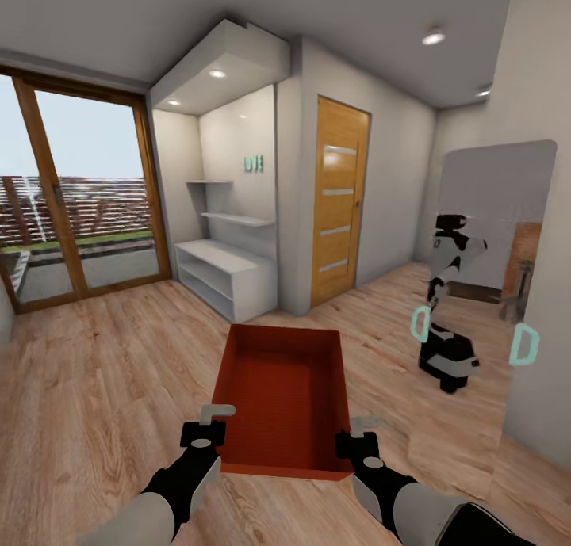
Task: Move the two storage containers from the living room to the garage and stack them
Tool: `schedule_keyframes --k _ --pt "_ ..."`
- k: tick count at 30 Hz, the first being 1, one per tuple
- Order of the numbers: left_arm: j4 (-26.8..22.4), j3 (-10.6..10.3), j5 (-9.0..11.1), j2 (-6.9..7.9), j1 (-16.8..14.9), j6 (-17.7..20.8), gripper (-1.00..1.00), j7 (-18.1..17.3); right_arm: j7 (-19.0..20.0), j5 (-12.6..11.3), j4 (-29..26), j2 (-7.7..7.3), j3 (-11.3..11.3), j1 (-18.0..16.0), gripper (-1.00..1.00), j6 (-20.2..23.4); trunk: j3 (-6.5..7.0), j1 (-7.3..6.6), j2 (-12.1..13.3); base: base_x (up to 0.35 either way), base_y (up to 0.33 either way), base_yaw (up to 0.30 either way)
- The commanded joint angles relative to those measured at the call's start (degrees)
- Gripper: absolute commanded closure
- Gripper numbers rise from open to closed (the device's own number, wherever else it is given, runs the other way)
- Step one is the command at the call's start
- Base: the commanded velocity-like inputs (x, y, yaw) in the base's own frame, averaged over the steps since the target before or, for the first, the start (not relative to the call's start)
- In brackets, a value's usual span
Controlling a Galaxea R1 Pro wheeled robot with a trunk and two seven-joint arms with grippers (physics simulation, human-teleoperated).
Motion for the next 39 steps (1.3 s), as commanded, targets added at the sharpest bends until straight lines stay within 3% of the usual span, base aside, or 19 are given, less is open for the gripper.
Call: schedule_keyframes --k 1,39 --pt "0.1 0.7 3.3 -0.27 -0.1 0.4 1.00 0.4 -3.0 -0.5 -0.1 0.01 0.2 0.0 1.00 -0.4 -0.06 0.03 0.0 0.321 0.000 0.257" --pt "0.1 0.7 3.3 -0.27 -0.1 0.4 1.00 0.4 -3.1 -0.6 -0.1 0.09 0.2 0.0 1.00 -0.6 -0.06 0.03 0.0 0.321 0.000 0.012"
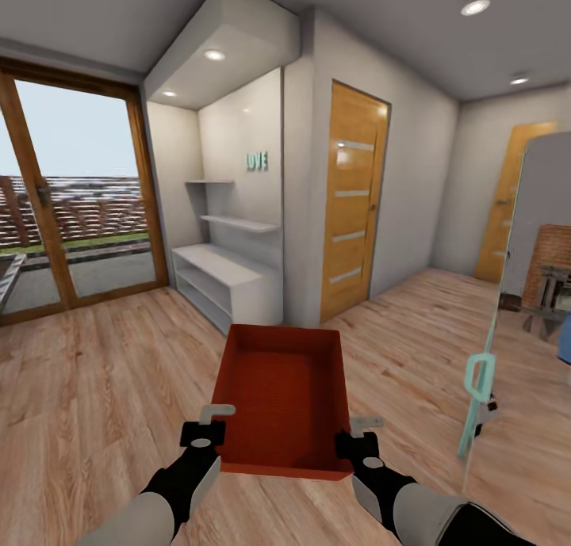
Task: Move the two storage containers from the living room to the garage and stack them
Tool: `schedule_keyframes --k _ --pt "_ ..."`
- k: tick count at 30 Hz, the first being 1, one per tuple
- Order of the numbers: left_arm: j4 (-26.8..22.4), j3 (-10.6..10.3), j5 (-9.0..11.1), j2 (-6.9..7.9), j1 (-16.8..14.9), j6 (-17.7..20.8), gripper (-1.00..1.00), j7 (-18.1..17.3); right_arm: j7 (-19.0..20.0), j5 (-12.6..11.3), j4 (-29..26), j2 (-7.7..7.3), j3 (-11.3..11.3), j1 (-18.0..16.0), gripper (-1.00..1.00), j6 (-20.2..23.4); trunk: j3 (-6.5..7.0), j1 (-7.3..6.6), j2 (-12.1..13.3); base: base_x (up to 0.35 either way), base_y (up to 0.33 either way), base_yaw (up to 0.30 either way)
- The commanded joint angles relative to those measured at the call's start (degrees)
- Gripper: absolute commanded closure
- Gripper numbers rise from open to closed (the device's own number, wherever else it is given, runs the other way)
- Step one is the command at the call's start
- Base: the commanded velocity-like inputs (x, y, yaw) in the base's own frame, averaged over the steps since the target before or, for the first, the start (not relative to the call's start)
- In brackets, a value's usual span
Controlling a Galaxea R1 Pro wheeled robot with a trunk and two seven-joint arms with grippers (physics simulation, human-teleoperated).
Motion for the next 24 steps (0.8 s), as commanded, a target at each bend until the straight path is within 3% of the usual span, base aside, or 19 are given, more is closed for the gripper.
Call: schedule_keyframes --k 1,9,24 --pt "0.1 0.7 3.4 -0.32 -0.1 0.4 1.00 0.5 -3.0 -0.4 -0.1 0.03 0.0 -0.1 1.00 -0.4 -0.06 0.03 0.0 0.321 0.038 0.000" --pt "0.1 0.7 3.4 -0.32 -0.1 0.4 1.00 0.5 -3.0 -0.4 -0.1 0.02 0.0 -0.1 1.00 -0.4 -0.06 0.03 0.0 0.321 0.089 -0.074" --pt "0.1 0.7 3.4 -0.32 -0.1 0.4 1.00 0.5 -3.0 -0.4 -0.1 -0.06 0.0 -0.1 1.00 -0.4 -0.06 0.03 0.0 0.321 0.147 -0.265"
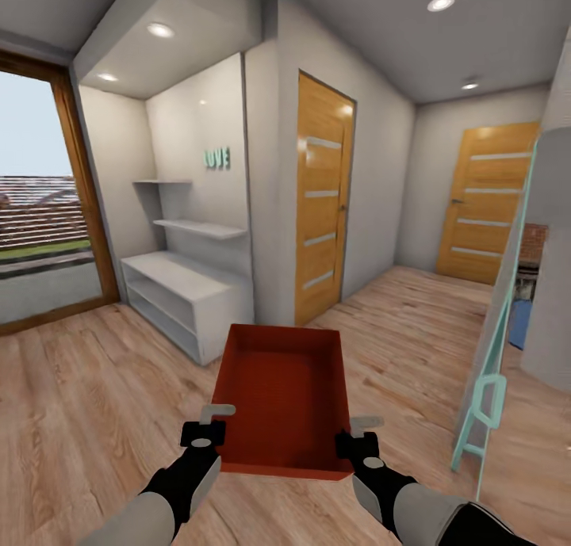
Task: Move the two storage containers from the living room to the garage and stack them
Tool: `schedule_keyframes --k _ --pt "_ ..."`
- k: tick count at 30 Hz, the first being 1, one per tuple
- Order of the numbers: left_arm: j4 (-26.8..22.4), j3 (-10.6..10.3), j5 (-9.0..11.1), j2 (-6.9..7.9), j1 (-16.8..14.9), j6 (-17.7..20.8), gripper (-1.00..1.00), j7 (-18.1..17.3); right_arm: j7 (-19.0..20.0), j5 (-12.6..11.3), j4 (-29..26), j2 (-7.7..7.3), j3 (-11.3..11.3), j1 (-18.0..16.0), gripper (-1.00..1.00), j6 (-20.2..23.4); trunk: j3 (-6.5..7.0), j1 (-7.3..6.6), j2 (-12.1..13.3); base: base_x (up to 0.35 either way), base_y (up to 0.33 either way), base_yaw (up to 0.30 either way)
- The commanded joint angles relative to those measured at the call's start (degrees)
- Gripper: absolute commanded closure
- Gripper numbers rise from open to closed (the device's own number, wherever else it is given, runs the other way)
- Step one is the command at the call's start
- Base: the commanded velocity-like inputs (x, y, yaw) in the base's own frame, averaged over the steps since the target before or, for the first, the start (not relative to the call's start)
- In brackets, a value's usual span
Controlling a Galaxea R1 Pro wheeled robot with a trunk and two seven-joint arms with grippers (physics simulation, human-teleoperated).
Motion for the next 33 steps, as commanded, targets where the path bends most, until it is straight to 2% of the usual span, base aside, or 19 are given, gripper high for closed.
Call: schedule_keyframes --k 1,15,21,33 --pt "0.1 0.7 3.5 -0.24 0.0 0.4 1.00 0.4 -3.1 -0.5 -0.1 0.04 0.1 -0.1 1.00 -0.4 -0.06 0.03 0.0 0.321 0.161 -0.275" --pt "0.1 0.7 3.5 -0.24 0.0 0.4 1.00 0.4 -3.1 -0.5 -0.1 0.04 0.1 -0.1 1.00 -0.4 -0.06 0.03 0.0 0.321 0.161 -0.276" --pt "0.1 0.6 5.1 -0.24 0.0 0.4 1.00 0.4 -3.1 -0.5 -0.1 0.04 0.1 -0.1 1.00 -0.4 -0.06 0.03 0.0 0.321 0.161 -0.276" --pt "0.1 0.6 5.3 -0.24 0.0 0.4 1.00 0.4 -3.1 -0.5 -0.1 0.04 0.1 -0.1 1.00 -0.4 -0.06 0.03 0.0 0.321 0.161 -0.277"
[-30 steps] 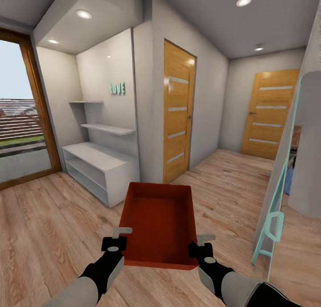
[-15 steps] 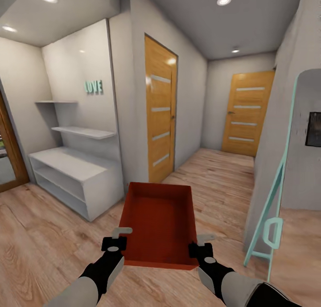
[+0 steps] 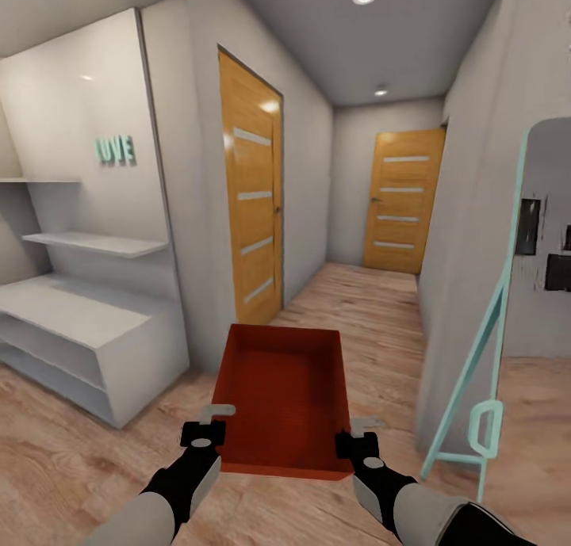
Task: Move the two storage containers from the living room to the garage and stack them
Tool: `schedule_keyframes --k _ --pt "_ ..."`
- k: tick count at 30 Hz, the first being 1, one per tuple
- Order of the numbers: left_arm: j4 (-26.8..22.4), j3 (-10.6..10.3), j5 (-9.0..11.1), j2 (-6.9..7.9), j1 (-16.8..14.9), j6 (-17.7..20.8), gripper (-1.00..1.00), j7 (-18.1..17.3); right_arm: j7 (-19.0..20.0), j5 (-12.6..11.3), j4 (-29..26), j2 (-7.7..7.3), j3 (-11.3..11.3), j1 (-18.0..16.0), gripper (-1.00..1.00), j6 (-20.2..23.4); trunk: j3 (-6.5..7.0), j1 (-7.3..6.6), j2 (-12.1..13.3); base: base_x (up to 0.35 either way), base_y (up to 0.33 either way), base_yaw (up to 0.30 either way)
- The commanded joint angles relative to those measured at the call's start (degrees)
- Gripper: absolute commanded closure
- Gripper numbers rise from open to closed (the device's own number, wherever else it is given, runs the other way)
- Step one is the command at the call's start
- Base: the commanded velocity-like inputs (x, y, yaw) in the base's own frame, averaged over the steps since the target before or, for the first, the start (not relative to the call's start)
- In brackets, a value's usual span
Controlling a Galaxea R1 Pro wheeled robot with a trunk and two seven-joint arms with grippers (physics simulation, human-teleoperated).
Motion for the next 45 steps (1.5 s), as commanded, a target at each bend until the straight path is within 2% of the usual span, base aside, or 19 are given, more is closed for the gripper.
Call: schedule_keyframes --k 1,25,45 --pt "0.1 0.6 5.4 -0.24 0.0 0.4 1.00 0.4 -3.1 -0.4 -0.1 0.04 0.1 -0.1 1.00 -0.4 -0.05 0.03 0.0 0.321 0.161 -0.277" --pt "0.1 0.6 5.4 -0.24 0.0 0.4 1.00 0.4 -3.1 -0.4 -0.1 0.04 0.1 -0.1 1.00 -0.4 -0.25 0.03 0.0 0.321 0.161 -0.271" --pt "0.0 0.6 5.4 -0.24 0.0 -0.5 1.00 0.4 -3.1 -0.4 -0.1 0.04 0.1 -0.1 1.00 -0.4 -0.29 0.03 0.0 0.321 0.145 -0.013"
